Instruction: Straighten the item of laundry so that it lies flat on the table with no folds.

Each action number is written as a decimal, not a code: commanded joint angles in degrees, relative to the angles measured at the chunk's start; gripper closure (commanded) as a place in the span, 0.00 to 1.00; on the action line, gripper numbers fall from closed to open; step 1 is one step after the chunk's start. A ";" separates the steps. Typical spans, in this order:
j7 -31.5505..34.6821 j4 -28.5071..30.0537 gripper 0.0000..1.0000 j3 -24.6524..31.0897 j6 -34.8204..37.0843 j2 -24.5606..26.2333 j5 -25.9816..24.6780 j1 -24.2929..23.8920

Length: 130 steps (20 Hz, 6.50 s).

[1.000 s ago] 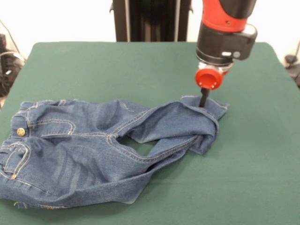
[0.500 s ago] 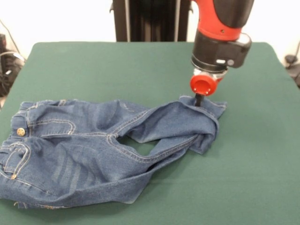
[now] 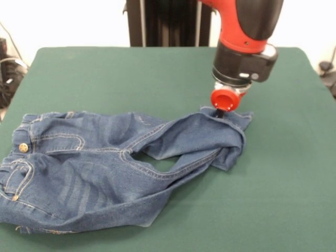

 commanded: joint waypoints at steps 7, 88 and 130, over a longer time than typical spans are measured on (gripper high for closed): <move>11.21 0.61 1.00 9.84 3.14 3.78 0.30 -2.92; 13.91 17.20 1.00 39.04 -31.92 -7.28 12.36 -16.61; -23.18 21.56 0.00 60.72 -53.09 -17.75 49.82 -27.08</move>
